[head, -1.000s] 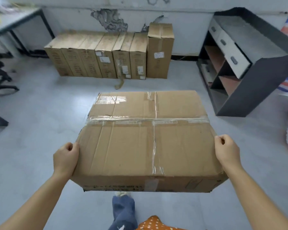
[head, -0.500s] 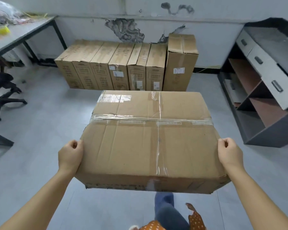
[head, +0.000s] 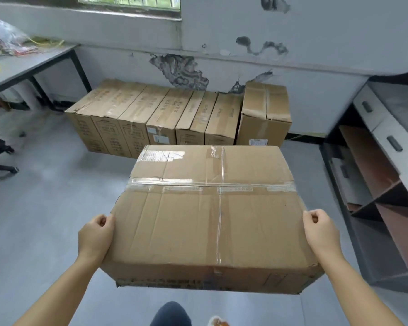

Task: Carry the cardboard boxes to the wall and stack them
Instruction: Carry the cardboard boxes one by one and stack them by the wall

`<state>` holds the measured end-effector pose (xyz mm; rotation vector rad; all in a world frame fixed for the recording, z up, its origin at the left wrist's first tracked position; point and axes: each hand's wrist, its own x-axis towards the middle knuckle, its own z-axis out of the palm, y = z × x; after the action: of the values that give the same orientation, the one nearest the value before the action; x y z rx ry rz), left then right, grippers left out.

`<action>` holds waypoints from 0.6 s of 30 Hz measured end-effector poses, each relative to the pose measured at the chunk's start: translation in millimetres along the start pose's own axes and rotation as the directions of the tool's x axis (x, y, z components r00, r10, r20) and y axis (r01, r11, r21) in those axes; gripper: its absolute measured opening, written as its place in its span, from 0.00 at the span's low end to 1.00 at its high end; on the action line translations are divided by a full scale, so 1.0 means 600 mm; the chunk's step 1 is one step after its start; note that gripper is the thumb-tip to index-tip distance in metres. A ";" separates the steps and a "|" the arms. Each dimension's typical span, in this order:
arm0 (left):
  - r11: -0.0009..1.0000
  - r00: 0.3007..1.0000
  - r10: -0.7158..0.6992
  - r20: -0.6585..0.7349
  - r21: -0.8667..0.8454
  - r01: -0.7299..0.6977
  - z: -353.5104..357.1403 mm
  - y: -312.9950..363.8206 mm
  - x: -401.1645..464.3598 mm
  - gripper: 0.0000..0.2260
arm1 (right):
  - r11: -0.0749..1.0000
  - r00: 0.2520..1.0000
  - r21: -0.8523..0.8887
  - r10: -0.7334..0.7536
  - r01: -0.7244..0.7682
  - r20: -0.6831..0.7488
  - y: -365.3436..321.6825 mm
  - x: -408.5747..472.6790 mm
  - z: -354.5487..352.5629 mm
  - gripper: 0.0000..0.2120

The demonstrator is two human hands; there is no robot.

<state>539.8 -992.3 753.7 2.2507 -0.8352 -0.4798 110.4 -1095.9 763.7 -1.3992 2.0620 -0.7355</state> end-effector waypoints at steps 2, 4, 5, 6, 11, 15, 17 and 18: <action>1.000 1.000 0.003 -0.015 0.007 -0.003 0.017 0.025 0.047 0.17 | 1.000 1.000 0.012 -0.008 0.007 0.016 -0.028 0.056 0.022 0.13; 1.000 1.000 0.014 -0.027 0.012 -0.014 0.036 0.046 0.103 0.17 | 1.000 1.000 0.013 -0.006 0.006 0.019 -0.056 0.108 0.052 0.14; 1.000 0.999 0.023 -0.031 0.015 -0.022 0.046 0.058 0.137 0.17 | 1.000 1.000 0.013 -0.005 0.005 0.020 -0.070 0.136 0.069 0.14; 0.999 0.999 0.030 -0.036 0.017 -0.029 0.056 0.069 0.173 0.17 | 1.000 1.000 0.016 -0.001 0.001 0.023 -0.087 0.165 0.087 0.14; 0.998 0.998 0.054 -0.040 0.013 -0.053 0.112 0.124 0.382 0.16 | 1.000 1.000 0.027 -0.004 0.004 0.010 -0.188 0.313 0.187 0.14; 0.998 0.998 0.063 0.002 0.020 -0.063 0.141 0.186 0.561 0.17 | 0.999 0.999 0.038 0.032 -0.031 -0.017 -0.283 0.420 0.248 0.14; 0.996 0.996 0.088 0.020 0.031 -0.089 0.151 0.224 0.637 0.17 | 0.998 0.998 0.040 0.049 -0.047 -0.037 -0.327 0.462 0.273 0.14; 0.994 0.995 0.102 0.022 0.035 -0.103 0.156 0.242 0.669 0.17 | 0.998 0.997 0.044 0.058 -0.055 -0.049 -0.346 0.480 0.283 0.14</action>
<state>718.4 -1391.0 750.1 2.2266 -0.9716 -0.4434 270.8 -1454.9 751.0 -1.3064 2.1028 -0.7930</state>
